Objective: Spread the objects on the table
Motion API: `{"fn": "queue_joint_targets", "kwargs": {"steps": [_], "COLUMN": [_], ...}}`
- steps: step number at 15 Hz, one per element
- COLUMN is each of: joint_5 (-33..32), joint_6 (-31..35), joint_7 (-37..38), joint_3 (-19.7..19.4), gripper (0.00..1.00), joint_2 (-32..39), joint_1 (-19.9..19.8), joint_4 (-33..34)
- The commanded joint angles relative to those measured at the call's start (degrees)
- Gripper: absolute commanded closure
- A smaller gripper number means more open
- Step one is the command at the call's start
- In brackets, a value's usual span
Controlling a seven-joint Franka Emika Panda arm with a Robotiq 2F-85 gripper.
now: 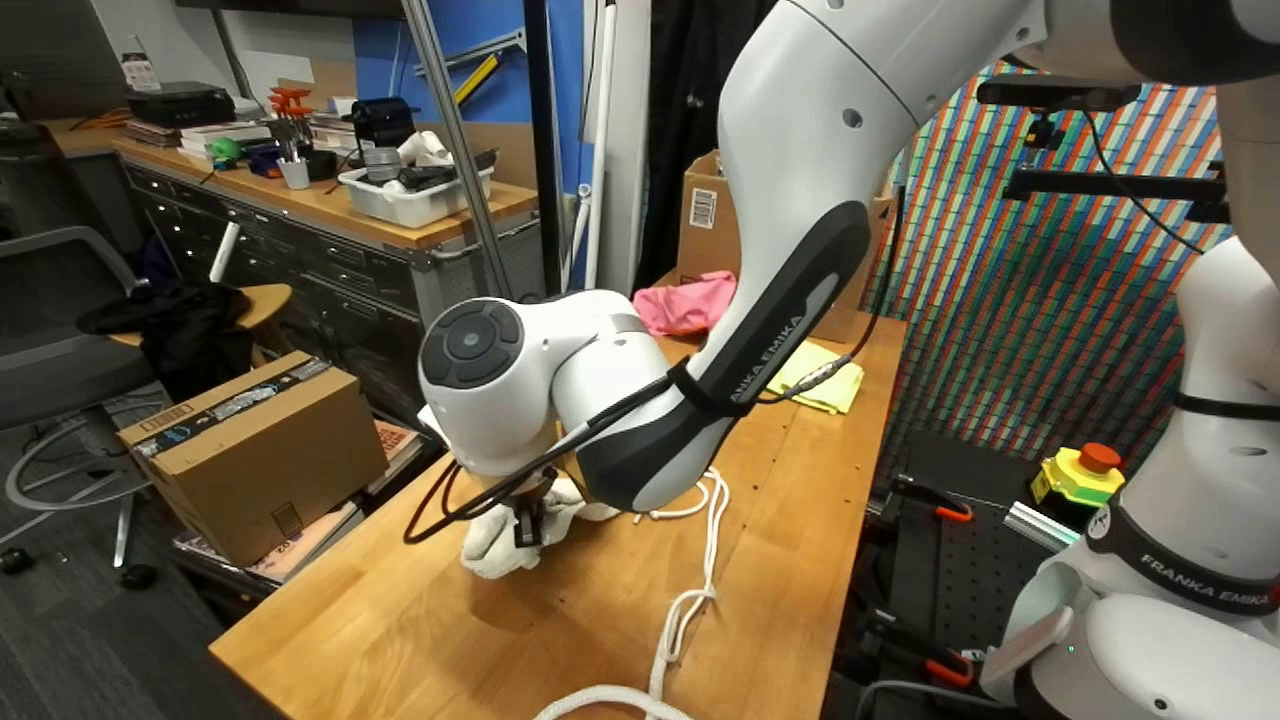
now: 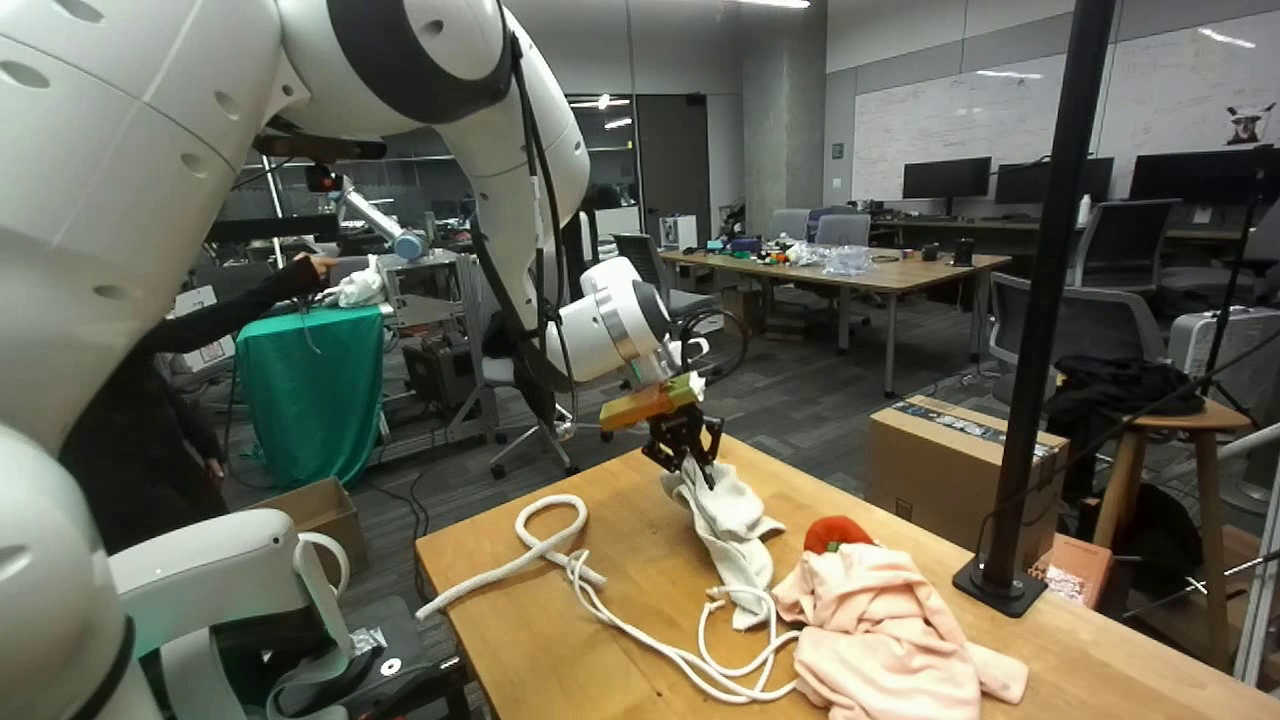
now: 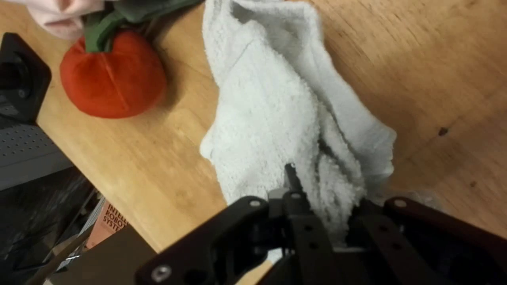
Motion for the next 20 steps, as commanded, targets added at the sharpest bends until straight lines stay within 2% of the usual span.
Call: {"fn": "queue_joint_targets", "kwargs": {"steps": [1,8,16,17,20], "joint_5": [2.3,4.5,9.0,8.7,8.6], "joint_6": [-7.0,-16.5,-25.3,-26.9,-29.4], "joint_7": [-3.7,-7.2,-8.0,-7.9,-7.7], "joint_3": [1.9,4.4,3.9,5.1,5.3], "gripper": [0.97,0.97,0.97,0.97,0.97], "joint_2": [1.5,8.4,19.8,21.4,25.2], "joint_1": [1.5,4.6,10.5,10.5,12.1], "joint_4": [8.2,24.1,44.4,47.3,54.4]}}
